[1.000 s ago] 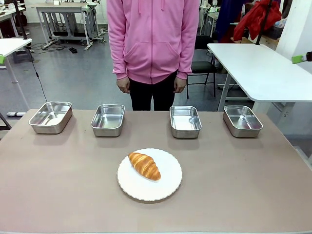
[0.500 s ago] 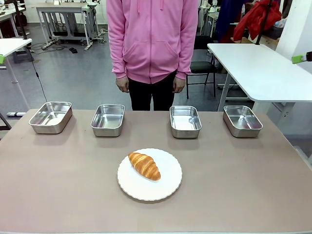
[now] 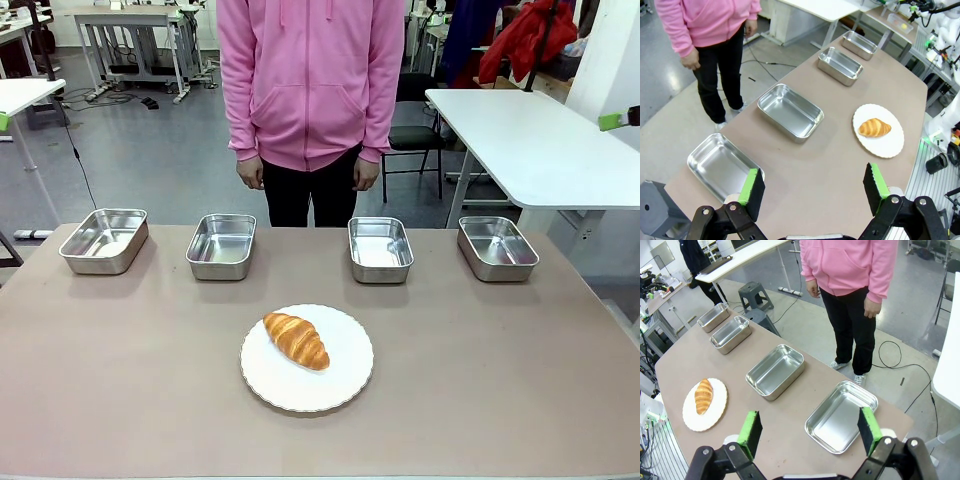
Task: Place the bread in the container.
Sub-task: Place the Butter Roll into the Airtight Container indicated by the human.
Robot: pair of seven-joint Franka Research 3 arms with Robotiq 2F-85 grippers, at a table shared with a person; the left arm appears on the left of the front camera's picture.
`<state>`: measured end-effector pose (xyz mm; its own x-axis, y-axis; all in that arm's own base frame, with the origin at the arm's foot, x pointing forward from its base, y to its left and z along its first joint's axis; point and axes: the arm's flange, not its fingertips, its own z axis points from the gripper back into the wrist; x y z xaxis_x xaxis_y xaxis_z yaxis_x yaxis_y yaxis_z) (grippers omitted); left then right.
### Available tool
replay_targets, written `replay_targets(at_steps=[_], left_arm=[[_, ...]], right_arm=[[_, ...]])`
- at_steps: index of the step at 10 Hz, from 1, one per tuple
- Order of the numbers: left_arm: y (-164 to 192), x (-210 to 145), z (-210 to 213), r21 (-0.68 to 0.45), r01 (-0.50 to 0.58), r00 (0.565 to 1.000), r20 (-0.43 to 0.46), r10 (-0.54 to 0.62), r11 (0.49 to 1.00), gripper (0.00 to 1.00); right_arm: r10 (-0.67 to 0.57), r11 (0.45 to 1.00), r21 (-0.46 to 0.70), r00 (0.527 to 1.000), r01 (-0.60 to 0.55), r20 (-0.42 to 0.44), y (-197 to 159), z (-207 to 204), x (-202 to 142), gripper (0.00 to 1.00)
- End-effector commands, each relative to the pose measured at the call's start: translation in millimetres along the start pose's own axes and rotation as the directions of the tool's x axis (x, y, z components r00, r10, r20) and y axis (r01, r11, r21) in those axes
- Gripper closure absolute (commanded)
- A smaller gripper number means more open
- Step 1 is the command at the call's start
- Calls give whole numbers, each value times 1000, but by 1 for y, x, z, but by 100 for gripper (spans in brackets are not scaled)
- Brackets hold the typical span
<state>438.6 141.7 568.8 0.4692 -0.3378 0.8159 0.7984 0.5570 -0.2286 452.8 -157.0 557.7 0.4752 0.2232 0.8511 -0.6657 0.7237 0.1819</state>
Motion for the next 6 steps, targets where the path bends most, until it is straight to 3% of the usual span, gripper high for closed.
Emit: replay_targets(at_steps=[1,6], left_arm=[[-1,1,1,0,5,1000,2,-5,1000,0],[-1,1,1,0,5,1000,2,-5,1000,0]], right_arm=[[2,1000,6,1000,-2,10,2,-1,0,0],[2,1000,6,1000,-2,10,2,-1,0,0]])
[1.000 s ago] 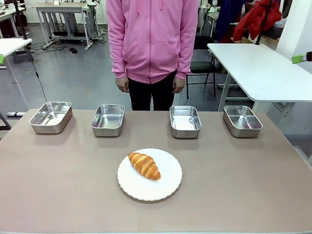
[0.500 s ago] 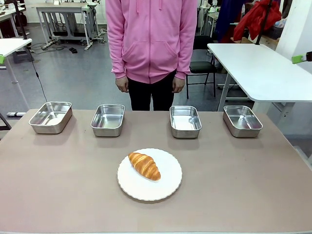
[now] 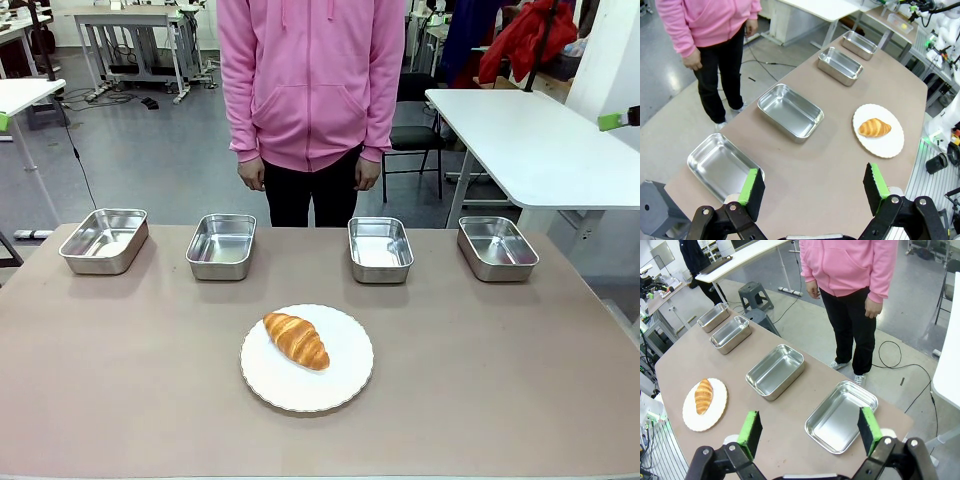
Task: Place the bread in the container.
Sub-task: Place the Butter Roll into the Airtight Container indicated by the human.
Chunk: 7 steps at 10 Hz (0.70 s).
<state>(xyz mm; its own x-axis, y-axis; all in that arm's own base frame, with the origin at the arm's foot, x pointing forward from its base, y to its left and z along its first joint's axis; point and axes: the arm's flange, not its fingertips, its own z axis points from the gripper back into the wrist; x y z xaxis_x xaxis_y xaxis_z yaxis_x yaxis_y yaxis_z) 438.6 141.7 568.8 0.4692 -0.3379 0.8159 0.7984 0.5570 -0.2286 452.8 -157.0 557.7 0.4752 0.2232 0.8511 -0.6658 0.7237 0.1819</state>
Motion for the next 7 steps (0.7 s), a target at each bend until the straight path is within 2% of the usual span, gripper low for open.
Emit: replay_targets(at_steps=[1,7], left_arm=[[-1,1,1,0,5,1000,2,-5,1000,0],[-1,1,1,0,5,1000,2,-5,1000,0]], right_arm=[[2,1000,6,1000,-2,10,2,-1,0,0],[2,1000,6,1000,-2,10,2,-1,0,0]])
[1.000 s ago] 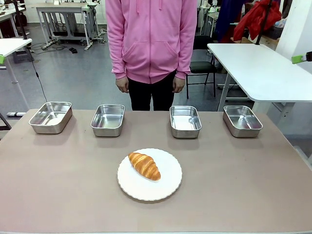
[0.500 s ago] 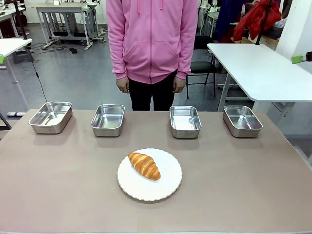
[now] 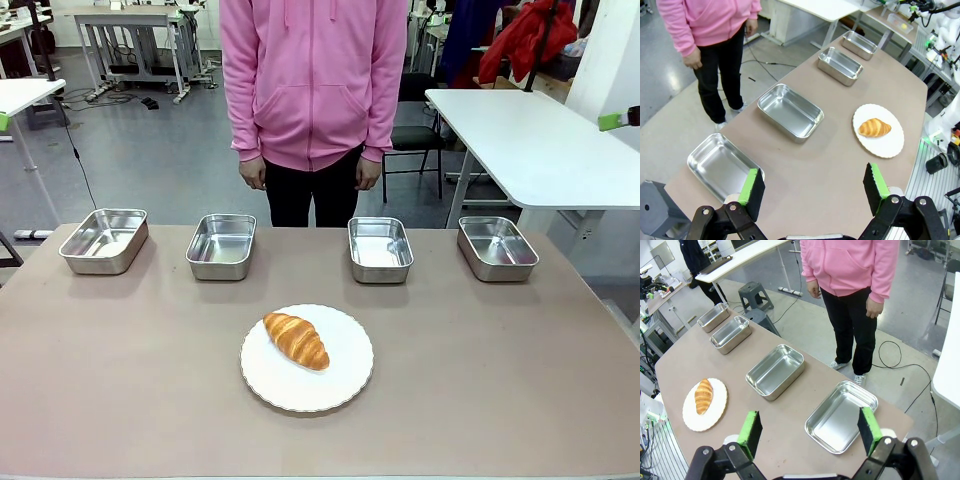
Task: Place the bread in the container.
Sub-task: Place the Butter Roll into the Airtight Container indicated by the human.
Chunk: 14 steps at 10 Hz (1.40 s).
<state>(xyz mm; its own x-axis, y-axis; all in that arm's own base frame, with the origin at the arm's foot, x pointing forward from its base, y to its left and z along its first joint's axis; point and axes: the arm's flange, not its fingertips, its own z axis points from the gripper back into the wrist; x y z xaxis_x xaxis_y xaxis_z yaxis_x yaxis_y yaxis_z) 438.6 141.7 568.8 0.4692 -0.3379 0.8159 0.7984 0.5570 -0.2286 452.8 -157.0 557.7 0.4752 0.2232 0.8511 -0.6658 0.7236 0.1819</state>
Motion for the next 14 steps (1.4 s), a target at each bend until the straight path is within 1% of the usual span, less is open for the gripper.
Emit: replay_targets(at_steps=[1,14], left_arm=[[-1,1,1,0,5,1000,2,-5,1000,0],[-1,1,1,0,5,1000,2,-5,1000,0]], right_arm=[[2,1000,6,1000,-2,10,2,-1,0,0],[2,1000,6,1000,-2,10,2,-1,0,0]])
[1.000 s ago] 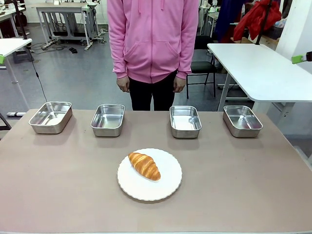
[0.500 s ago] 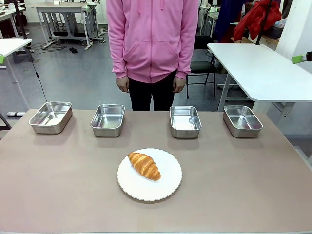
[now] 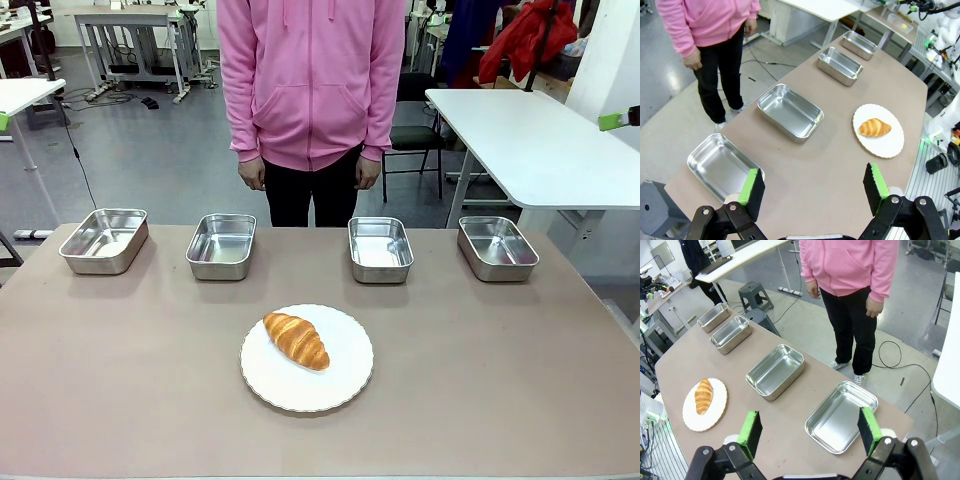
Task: Place the bread in the container.
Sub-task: Place the Butter Roll into the Airtight Container indicated by the human.
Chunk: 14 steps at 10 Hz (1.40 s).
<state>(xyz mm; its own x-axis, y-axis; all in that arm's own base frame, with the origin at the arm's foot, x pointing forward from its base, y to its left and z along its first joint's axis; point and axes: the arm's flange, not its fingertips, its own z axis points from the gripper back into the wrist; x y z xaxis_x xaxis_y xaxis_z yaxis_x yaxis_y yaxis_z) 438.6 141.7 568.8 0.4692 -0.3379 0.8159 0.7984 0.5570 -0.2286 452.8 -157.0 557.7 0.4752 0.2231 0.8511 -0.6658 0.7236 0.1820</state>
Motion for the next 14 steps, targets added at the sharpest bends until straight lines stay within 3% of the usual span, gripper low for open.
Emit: replay_targets(at_steps=[1,14], left_arm=[[-1,1,1,0,5,1000,2,-5,1000,0],[-1,1,1,0,5,1000,2,-5,1000,0]], right_arm=[[2,1000,6,1000,-2,10,2,-1,0,0],[2,1000,6,1000,-2,10,2,-1,0,0]])
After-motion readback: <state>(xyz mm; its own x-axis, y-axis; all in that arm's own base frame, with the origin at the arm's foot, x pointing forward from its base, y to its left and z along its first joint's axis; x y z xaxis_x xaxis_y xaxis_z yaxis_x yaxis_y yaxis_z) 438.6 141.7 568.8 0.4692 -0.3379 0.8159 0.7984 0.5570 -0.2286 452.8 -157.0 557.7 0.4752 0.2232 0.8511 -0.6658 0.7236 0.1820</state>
